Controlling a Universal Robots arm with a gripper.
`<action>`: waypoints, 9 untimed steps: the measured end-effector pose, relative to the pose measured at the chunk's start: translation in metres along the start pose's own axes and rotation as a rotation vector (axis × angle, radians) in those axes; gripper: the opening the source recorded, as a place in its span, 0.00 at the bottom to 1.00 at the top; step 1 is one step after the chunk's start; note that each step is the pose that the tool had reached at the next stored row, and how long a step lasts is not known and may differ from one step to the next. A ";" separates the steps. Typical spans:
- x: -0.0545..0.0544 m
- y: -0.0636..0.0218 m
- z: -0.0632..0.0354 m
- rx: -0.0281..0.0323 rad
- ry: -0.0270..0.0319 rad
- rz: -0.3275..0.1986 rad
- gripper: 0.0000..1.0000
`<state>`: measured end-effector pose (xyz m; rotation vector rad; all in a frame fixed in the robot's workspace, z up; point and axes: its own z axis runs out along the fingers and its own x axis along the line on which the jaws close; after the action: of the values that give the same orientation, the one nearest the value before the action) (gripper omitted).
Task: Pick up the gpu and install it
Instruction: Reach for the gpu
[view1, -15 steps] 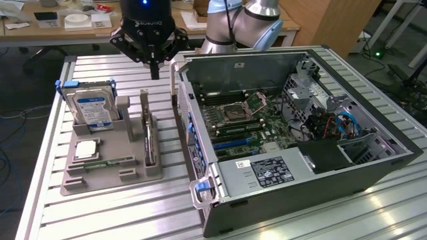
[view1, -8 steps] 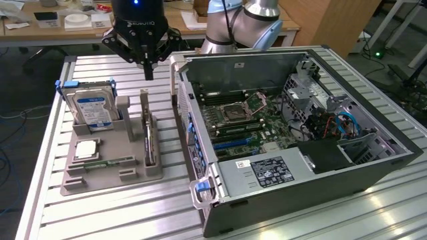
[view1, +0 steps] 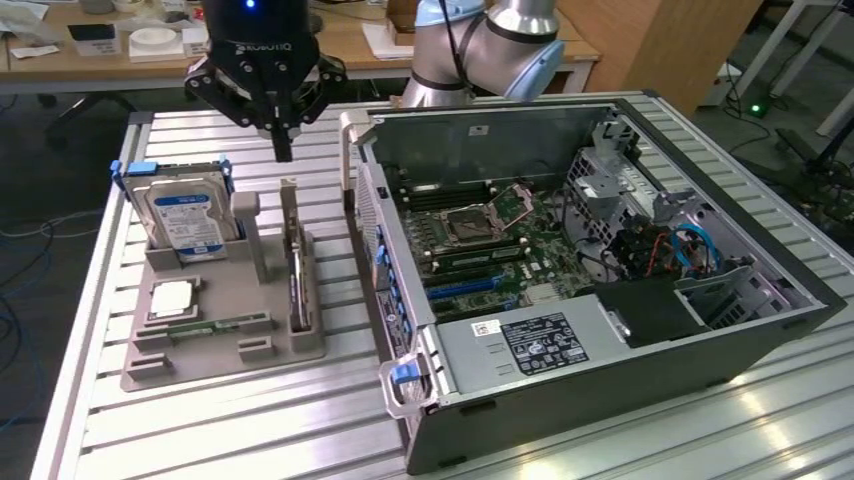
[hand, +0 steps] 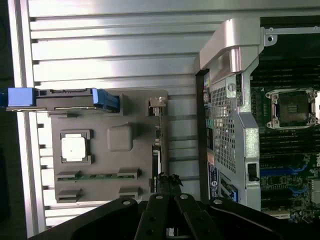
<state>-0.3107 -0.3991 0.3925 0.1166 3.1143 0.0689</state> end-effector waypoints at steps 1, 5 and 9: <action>0.002 -0.0001 0.0000 0.0000 0.0000 0.000 0.11; 0.009 -0.0007 -0.0002 0.0000 0.0000 0.000 0.11; 0.011 -0.0010 -0.0003 0.0001 0.0000 0.000 0.11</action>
<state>-0.3222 -0.3992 0.3925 0.1165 3.1144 0.0688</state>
